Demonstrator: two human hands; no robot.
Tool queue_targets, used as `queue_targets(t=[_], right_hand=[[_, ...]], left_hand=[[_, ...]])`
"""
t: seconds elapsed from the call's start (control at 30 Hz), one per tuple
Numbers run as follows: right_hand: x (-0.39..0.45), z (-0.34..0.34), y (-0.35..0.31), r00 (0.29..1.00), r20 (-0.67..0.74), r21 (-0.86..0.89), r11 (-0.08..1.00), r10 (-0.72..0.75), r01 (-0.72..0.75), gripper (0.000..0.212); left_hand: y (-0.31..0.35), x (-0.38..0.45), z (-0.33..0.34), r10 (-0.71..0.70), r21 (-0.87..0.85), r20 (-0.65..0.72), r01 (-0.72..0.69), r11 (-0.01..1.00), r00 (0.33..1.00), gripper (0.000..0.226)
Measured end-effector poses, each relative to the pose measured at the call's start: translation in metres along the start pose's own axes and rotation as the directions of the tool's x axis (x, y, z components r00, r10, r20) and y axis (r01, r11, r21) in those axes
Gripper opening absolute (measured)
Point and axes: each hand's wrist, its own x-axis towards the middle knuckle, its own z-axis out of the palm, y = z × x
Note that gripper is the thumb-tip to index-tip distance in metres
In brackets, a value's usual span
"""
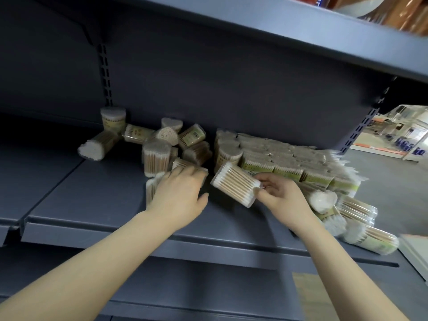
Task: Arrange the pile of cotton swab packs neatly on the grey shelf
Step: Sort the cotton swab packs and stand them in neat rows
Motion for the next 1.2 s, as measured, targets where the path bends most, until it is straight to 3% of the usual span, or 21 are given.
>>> queue_targets(t=[0.17, 0.4, 0.6, 0.77, 0.93, 1.2], right_hand=[[0.0, -0.009, 0.001, 0.998, 0.014, 0.16, 0.985, -0.067, 0.064, 0.028], [0.009, -0.01, 0.005, 0.994, 0.041, 0.235, 0.968, -0.097, 0.085, 0.033], [0.021, -0.002, 0.011, 0.996, 0.03, 0.185, 0.979, -0.088, 0.081, 0.025], [0.03, 0.006, 0.013, 0.996, 0.048, 0.164, 0.984, -0.08, 0.071, 0.037], [0.036, 0.013, 0.018, 0.992, 0.123, 0.179, 0.984, -0.037, 0.014, 0.046], [0.038, 0.019, 0.024, 0.99, 0.134, 0.199, 0.98, -0.047, 0.019, 0.049]], left_hand=[[0.004, 0.016, 0.009, 0.058, -0.102, 0.022, -0.056, 0.993, 0.998, 0.065], [0.004, 0.033, 0.017, 0.156, -0.251, -0.022, -0.157, 0.955, 0.988, 0.059], [0.0, 0.04, 0.017, 0.17, -0.224, -0.014, -0.169, 0.96, 0.985, 0.065], [-0.005, 0.045, 0.018, 0.173, -0.17, -0.005, -0.172, 0.97, 0.985, 0.067], [-0.011, 0.048, 0.017, 0.167, -0.187, -0.017, -0.167, 0.968, 0.986, 0.057], [-0.016, 0.049, 0.017, 0.151, -0.277, -0.029, -0.153, 0.949, 0.988, 0.04]])
